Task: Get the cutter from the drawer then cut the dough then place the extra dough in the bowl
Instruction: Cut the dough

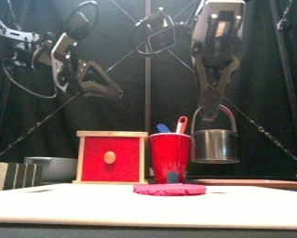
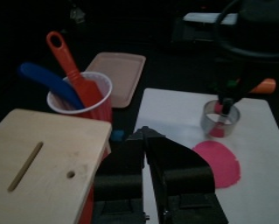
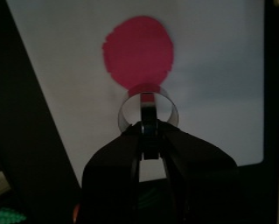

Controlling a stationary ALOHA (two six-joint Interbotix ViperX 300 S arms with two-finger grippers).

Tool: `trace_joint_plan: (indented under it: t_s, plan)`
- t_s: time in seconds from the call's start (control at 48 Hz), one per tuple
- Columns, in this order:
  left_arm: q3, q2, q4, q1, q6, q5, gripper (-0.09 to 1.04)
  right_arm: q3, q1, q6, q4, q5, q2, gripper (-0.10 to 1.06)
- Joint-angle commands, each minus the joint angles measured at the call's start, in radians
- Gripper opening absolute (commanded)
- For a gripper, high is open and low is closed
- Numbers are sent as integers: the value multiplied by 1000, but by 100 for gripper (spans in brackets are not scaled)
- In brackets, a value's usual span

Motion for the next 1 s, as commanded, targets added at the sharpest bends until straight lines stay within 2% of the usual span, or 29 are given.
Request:
trace_joint_plan:
  t_s: [0.021,0.188,0.438,0.75,1.0]
  plan:
    - [20,-34,-28,2,0,-26,38,-72,5,-6,-3,6,12,58]
    - [74,-78,-55,5,0,-60,38,-133,-5,-28,-14,20,71,58]
    - [95,-103,-60,5,0,-64,38,-219,-8,-52,-25,35,143,57]
    - [101,-104,-60,3,0,-64,38,-230,-38,-54,-40,61,163,57]
    - [104,-103,-61,3,0,-64,38,-230,-43,-54,-31,64,178,57]
